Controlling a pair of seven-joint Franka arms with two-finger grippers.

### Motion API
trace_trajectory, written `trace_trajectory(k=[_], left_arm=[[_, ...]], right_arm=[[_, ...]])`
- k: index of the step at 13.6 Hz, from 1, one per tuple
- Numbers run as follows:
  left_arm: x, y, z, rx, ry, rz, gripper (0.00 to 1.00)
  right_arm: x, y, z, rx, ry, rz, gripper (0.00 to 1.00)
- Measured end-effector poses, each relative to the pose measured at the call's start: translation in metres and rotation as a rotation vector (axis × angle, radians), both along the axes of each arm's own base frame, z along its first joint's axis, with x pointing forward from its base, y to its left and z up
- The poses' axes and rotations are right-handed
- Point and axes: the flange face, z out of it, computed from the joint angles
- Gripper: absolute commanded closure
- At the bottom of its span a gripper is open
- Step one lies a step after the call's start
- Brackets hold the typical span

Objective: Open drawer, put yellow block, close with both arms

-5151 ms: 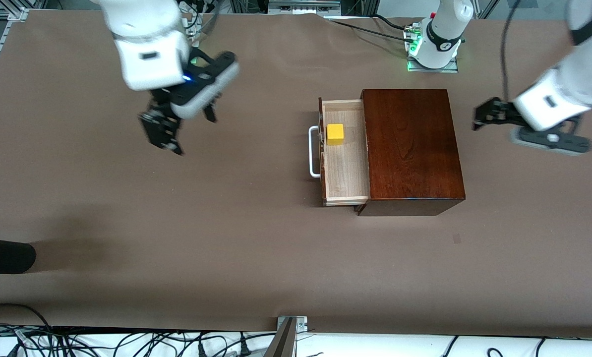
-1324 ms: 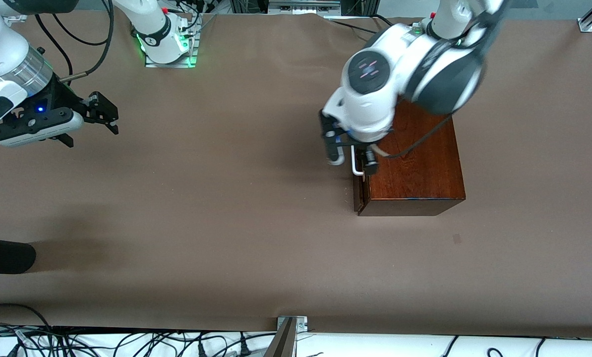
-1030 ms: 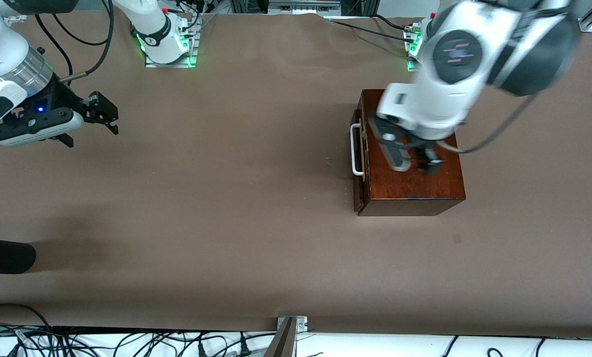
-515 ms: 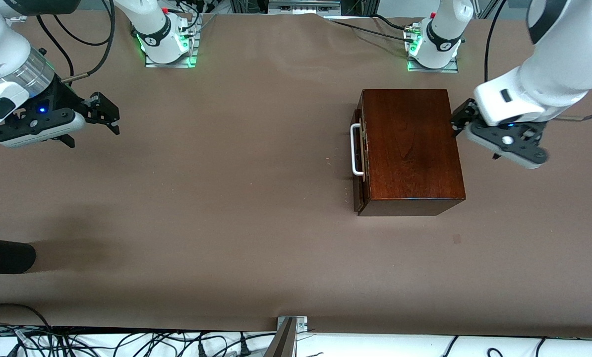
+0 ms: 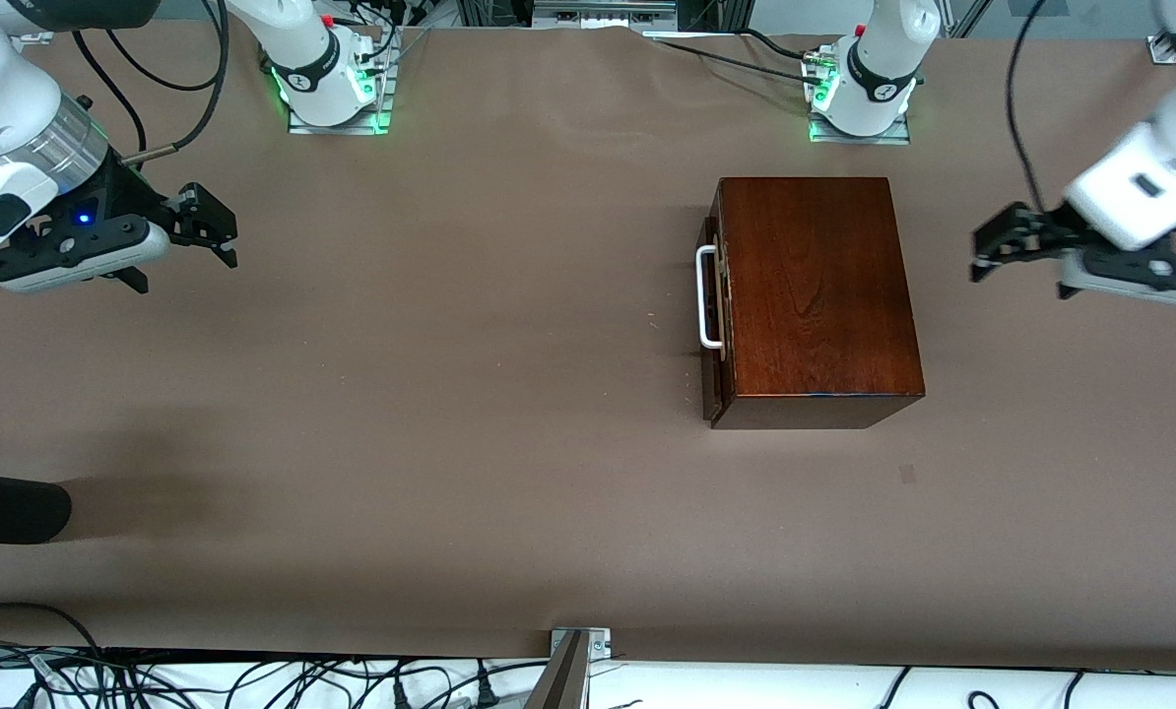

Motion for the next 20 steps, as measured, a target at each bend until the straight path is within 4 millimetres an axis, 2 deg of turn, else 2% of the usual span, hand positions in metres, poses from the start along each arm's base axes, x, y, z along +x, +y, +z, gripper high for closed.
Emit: trace_trajectory(k=[2,6,11,20], left_arm=[[-0.005,0.022,-0.006,0.000,0.036,0.039,0.00],[-0.017,0.036,-0.008,-0.001,0.107,0.067,0.00],[-0.017,0.028,-0.008,-0.003,0.108,0.055,0.00],[-0.017,0.030,-0.009,-0.003,0.109,0.058,0.00]], right_arm=[[0.000,0.000,0.000,-0.001,0.000,0.000,0.00],[0.000,-0.002,0.001,-0.005,-0.003,-0.002,0.00],[-0.002,-0.007,0.011,-0.007,0.004,-0.009,0.00],[-0.008,0.001,0.007,-0.017,0.056,0.006,0.00]])
